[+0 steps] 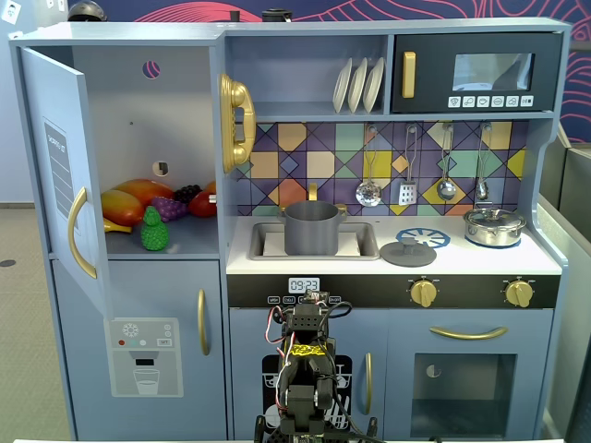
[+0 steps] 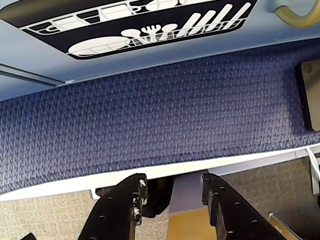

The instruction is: Pick up the green pineapple from the left cabinet and place it in the gray recipient

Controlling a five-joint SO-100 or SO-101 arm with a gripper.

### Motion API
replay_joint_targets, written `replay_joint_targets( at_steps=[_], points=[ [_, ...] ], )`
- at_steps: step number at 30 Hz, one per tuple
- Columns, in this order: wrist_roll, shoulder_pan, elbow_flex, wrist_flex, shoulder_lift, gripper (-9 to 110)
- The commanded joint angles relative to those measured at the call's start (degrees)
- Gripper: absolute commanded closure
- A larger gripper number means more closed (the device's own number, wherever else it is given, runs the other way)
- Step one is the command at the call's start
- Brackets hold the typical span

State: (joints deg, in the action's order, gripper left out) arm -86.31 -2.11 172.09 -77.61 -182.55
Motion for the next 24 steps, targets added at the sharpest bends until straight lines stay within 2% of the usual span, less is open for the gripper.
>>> replay_joint_targets(
  at_steps=[1,9,12,13,16,19,22,24],
  points=[
    [-2.0,-3.2,-0.1,-10.1,0.4,101],
    [-1.9,-3.1,-0.1,-10.1,0.4,101],
    [-6.6,1.0,-0.1,-9.2,0.4,101],
    [-9.8,4.3,-0.2,-6.1,0.5,101],
    [-8.5,18.4,-2.6,11.5,1.4,102],
    [-1.3,33.6,-8.8,34.0,6.7,102],
    [-4.7,40.5,-14.1,53.7,12.7,102],
    [-7.6,43.0,-20.0,58.7,16.6,100]
  ],
)
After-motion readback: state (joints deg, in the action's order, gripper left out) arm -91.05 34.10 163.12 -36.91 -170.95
